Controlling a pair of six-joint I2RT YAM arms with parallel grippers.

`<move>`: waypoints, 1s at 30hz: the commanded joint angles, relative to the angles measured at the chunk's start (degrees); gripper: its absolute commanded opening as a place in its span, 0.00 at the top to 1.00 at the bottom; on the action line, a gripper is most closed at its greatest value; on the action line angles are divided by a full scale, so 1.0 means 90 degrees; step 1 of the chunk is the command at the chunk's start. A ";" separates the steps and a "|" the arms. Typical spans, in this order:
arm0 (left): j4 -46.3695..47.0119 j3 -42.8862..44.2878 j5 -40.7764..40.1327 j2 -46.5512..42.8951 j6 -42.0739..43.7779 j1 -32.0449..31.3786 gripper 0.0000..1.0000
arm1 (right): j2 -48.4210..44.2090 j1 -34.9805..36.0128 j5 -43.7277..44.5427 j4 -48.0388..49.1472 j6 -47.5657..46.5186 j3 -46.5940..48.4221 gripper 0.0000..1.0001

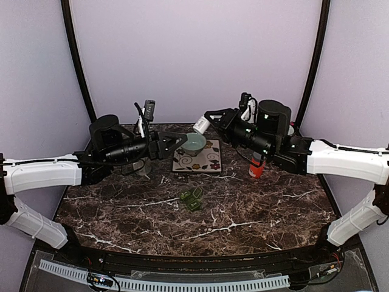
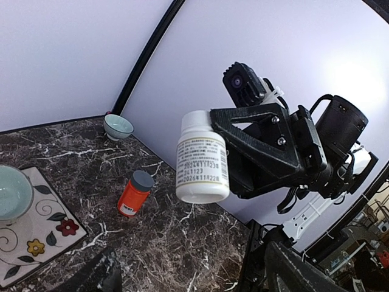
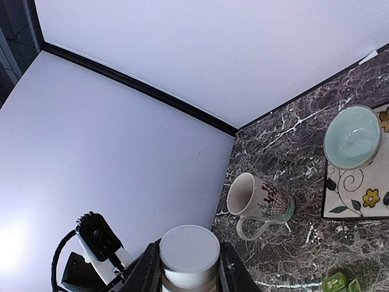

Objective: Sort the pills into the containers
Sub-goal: Pass from the right arm to the left

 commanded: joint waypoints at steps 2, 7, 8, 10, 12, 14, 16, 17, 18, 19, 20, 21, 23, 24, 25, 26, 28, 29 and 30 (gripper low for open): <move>0.0455 0.0075 -0.0130 0.0108 0.0611 -0.0030 0.18 | 0.0196 0.0096 0.0199 0.0186 0.0856 0.0194 1.00; 0.0368 0.0208 -0.0285 0.0243 0.1169 -0.0170 0.19 | 0.0400 0.0128 0.0154 0.0259 0.1308 0.0319 1.00; 0.0340 0.0234 -0.0343 0.0263 0.1271 -0.0206 0.19 | 0.0449 0.0128 0.0142 0.0269 0.1407 0.0357 1.00; 0.0332 0.0256 -0.0429 0.0298 0.1420 -0.0225 0.20 | 0.0537 0.0143 0.0120 0.0261 0.1563 0.0411 1.00; 0.0355 0.0252 -0.0501 0.0310 0.1531 -0.0233 0.20 | 0.0627 0.0156 0.0080 0.0297 0.1675 0.0428 1.00; 0.0429 0.0237 -0.0530 0.0320 0.1639 -0.0243 0.20 | 0.0718 0.0172 0.0010 0.0324 0.1785 0.0428 1.00; 0.0467 0.0237 -0.0554 0.0339 0.1720 -0.0261 0.22 | 0.0785 0.0177 -0.0043 0.0316 0.1872 0.0609 1.00; 0.0484 0.0232 -0.0593 0.0345 0.1761 -0.0272 0.22 | 0.0815 0.0187 -0.0056 0.0322 0.1931 0.0642 1.00; 0.0510 0.0216 -0.0648 0.0344 0.1813 -0.0276 0.23 | 0.0844 0.0192 -0.0079 0.0353 0.1976 0.0643 1.00; 0.0525 0.0213 -0.0711 0.0348 0.1866 -0.0290 0.23 | 0.0865 0.0196 -0.0101 0.0374 0.2019 0.0665 1.00; 0.0520 0.0208 -0.0774 0.0350 0.1918 -0.0300 0.24 | 0.0886 0.0205 -0.0113 0.0393 0.2050 0.0670 1.00; 0.0520 0.0203 -0.0827 0.0353 0.1965 -0.0311 0.24 | 0.0900 0.0220 -0.0124 0.0401 0.2074 0.0683 1.00; 0.0517 0.0208 -0.0958 0.0360 0.2060 -0.0323 0.25 | 0.0929 0.0240 -0.0135 0.0410 0.2104 0.0717 1.00; 0.0517 0.0193 -0.1064 0.0355 0.2101 -0.0332 0.25 | 0.0940 0.0255 -0.0142 0.0407 0.2118 0.0734 1.00; 0.0522 0.0179 -0.1155 0.0343 0.2123 -0.0342 0.26 | 0.0949 0.0262 -0.0143 0.0413 0.2132 0.0740 1.00; 0.0560 0.0148 -0.1243 0.0325 0.2143 -0.0345 0.26 | 0.0951 0.0278 -0.0134 0.0406 0.2130 0.0741 1.00; 0.0650 0.0082 -0.1398 0.0286 0.2176 -0.0350 0.26 | 0.0960 0.0293 -0.0145 0.0416 0.2148 0.0741 1.00; 0.0690 0.0060 -0.1447 0.0269 0.2190 -0.0346 0.26 | 0.0974 0.0303 -0.0152 0.0418 0.2158 0.0741 1.00; 0.0715 0.0048 -0.1473 0.0258 0.2199 -0.0345 0.26 | 0.0985 0.0311 -0.0152 0.0412 0.2168 0.0748 1.00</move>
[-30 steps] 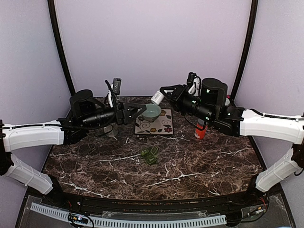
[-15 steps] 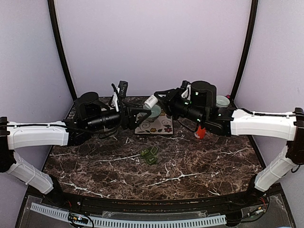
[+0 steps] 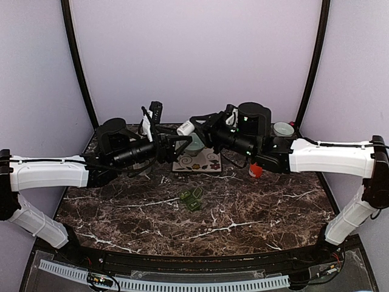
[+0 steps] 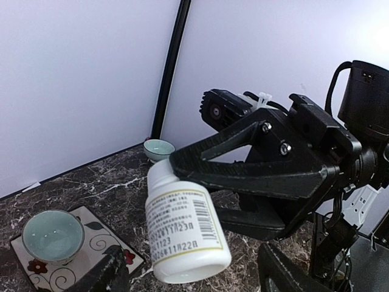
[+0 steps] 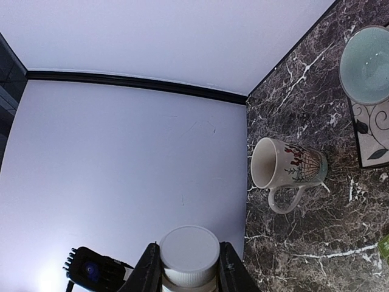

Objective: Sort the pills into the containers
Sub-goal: Pass from the right arm to the left

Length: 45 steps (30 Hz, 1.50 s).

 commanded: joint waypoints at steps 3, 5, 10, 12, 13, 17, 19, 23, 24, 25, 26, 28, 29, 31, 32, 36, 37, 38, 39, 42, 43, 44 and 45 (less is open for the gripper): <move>0.0408 -0.0019 -0.0420 -0.0136 0.0242 -0.0046 0.27 | 0.0100 0.0109 -0.0060 0.0313 0.0117 0.0216 1.00; 0.0455 -0.0032 -0.0451 -0.0146 0.0244 -0.0046 0.29 | 0.0138 0.0120 -0.0070 0.0347 0.0117 0.0227 1.00; 0.0488 -0.0040 -0.0518 -0.0163 0.0276 -0.0048 0.36 | 0.0196 0.0158 -0.0077 0.0346 0.0117 0.0312 1.00; 0.0481 -0.0048 -0.0533 -0.0165 0.0290 -0.0046 0.39 | 0.0211 0.0154 -0.0075 0.0345 0.0117 0.0336 1.00; 0.0481 -0.0044 -0.0542 -0.0174 0.0291 -0.0049 0.40 | 0.0215 0.0165 -0.0080 0.0351 0.0117 0.0352 1.00; 0.0424 -0.0023 -0.0535 -0.0166 0.0312 -0.0047 0.43 | 0.0234 0.0170 -0.0063 0.0328 0.0112 0.0396 1.00; 0.0390 -0.0035 -0.0534 -0.0175 0.0324 -0.0046 0.44 | 0.0230 0.0173 -0.0070 0.0336 0.0117 0.0404 1.00; 0.0392 -0.0048 -0.0580 -0.0204 0.0330 -0.0052 0.48 | 0.0277 0.0183 -0.0102 0.0307 0.0117 0.0474 1.00; 0.0390 -0.0044 -0.0581 -0.0209 0.0330 -0.0047 0.49 | 0.0282 0.0183 -0.0113 0.0291 0.0117 0.0484 1.00; 0.0398 -0.0038 -0.0591 -0.0214 0.0338 -0.0046 0.49 | 0.0293 0.0183 -0.0118 0.0288 0.0117 0.0493 1.00; 0.0403 -0.0041 -0.0595 -0.0214 0.0355 -0.0046 0.51 | 0.0305 0.0183 -0.0140 0.0274 0.0117 0.0503 1.00; 0.0414 -0.0034 -0.0611 -0.0229 0.0353 -0.0048 0.53 | 0.0328 0.0183 -0.0171 0.0277 0.0116 0.0504 1.00; 0.0428 -0.0041 -0.0619 -0.0233 0.0357 -0.0047 0.54 | 0.0331 0.0183 -0.0191 0.0278 0.0117 0.0512 1.00; 0.0445 -0.0043 -0.0631 -0.0243 0.0359 -0.0046 0.56 | 0.0323 0.0193 -0.0198 0.0253 0.0117 0.0531 1.00; 0.0456 -0.0057 -0.0637 -0.0252 0.0363 -0.0048 0.56 | 0.0330 0.0195 -0.0201 0.0241 0.0115 0.0528 1.00; 0.0524 -0.0108 -0.0688 -0.0301 0.0359 -0.0056 0.59 | 0.0329 0.0208 -0.0211 0.0262 0.0117 0.0514 1.00; 0.0532 -0.0111 -0.0684 -0.0309 0.0359 -0.0056 0.61 | 0.0331 0.0211 -0.0225 0.0270 0.0117 0.0512 1.00; 0.0528 -0.0120 -0.0698 -0.0317 0.0356 -0.0061 0.63 | 0.0331 0.0212 -0.0230 0.0285 0.0117 0.0505 1.00; 0.0524 -0.0126 -0.0705 -0.0321 0.0362 -0.0065 0.65 | 0.0328 0.0212 -0.0231 0.0287 0.0117 0.0504 1.00; 0.0551 -0.0166 -0.0745 -0.0366 0.0363 -0.0066 0.67 | 0.0331 0.0212 -0.0195 0.0288 0.0238 0.0459 1.00; 0.0560 -0.0189 -0.0751 -0.0383 0.0362 -0.0066 0.68 | 0.0330 0.0212 -0.0193 0.0302 0.0269 0.0440 1.00; 0.0578 -0.0212 -0.0764 -0.0403 0.0366 -0.0066 0.68 | 0.0326 0.0212 -0.0185 0.0305 0.0266 0.0430 1.00; 0.0573 -0.0218 -0.0772 -0.0409 0.0360 -0.0066 0.68 | 0.0331 0.0217 -0.0189 0.0300 0.0280 0.0432 1.00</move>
